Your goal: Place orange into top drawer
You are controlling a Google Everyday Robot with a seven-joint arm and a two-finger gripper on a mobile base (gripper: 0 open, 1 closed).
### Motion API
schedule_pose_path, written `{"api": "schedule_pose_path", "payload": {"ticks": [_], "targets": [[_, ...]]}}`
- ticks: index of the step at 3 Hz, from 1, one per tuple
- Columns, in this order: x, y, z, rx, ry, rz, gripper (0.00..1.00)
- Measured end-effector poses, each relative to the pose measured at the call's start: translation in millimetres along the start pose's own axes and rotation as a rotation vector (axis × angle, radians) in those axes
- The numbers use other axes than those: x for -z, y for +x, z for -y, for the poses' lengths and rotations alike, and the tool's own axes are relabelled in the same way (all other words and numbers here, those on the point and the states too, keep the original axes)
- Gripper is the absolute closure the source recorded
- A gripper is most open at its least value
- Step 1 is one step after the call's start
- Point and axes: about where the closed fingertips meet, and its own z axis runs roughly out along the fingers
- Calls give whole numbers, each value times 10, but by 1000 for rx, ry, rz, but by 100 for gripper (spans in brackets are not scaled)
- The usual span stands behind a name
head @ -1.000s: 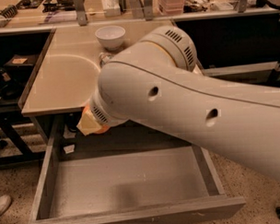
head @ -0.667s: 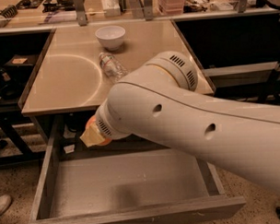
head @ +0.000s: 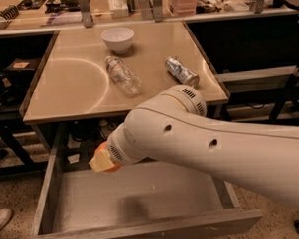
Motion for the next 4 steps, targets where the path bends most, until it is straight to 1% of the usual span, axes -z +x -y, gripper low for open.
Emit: {"api": "schedule_pose_path", "payload": {"ticks": [1,2,3,4], "targets": [[0,0,0,0,0,0,100],[-161,161,19,-30,13,-6,100],[-523,544,95,-96,34,-17,100],[-738,794,173,-157,43,-25,100]]}}
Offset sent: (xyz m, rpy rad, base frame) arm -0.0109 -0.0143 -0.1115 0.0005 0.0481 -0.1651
